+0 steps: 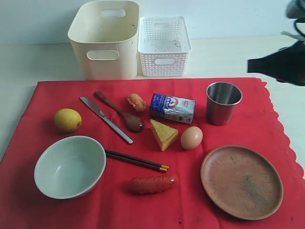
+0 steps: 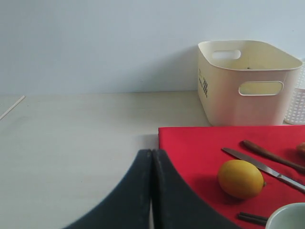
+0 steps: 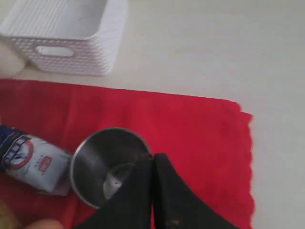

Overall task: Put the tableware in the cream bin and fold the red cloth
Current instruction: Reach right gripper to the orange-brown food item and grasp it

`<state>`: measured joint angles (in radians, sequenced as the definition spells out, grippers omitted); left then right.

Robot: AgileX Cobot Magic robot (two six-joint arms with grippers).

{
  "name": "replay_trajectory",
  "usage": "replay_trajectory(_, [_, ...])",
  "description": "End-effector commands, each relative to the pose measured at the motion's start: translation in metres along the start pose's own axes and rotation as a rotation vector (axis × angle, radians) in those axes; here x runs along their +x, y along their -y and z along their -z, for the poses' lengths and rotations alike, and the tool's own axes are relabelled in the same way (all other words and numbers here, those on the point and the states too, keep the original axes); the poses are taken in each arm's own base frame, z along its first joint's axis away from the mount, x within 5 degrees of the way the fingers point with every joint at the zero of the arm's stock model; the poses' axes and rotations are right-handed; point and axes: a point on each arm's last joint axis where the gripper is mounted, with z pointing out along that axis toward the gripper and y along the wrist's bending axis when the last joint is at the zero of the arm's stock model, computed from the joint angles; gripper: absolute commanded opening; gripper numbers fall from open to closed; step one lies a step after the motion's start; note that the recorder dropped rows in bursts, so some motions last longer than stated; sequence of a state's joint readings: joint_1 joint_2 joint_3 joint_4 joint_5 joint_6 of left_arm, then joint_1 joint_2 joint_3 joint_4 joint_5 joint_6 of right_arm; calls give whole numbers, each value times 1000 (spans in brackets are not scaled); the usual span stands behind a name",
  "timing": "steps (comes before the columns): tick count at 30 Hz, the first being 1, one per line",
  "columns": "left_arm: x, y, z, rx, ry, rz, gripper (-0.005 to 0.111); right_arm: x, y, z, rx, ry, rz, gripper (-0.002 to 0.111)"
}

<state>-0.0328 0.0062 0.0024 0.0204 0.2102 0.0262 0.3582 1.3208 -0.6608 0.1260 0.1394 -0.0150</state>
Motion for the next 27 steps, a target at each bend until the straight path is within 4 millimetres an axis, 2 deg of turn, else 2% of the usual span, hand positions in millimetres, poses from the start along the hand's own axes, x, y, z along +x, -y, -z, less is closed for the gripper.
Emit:
replay_trajectory(1, [-1,0,1,-3,10,3,0,-14,-31,-25,-76,-94,138,0])
replay_trajectory(9, [-1,0,1,-3,10,3,0,-43,-71,-61,-159,-224,328,0])
replay_trajectory(16, [-1,0,1,-3,10,3,0,-47,-110,-91,-224,-234,437,2])
replay_trajectory(19, [-1,0,1,-3,10,3,0,-46,-128,-106,-248,-214,463,11])
replay_trajectory(27, [-1,0,1,-3,10,3,0,-34,-167,-149,-293,-265,516,50])
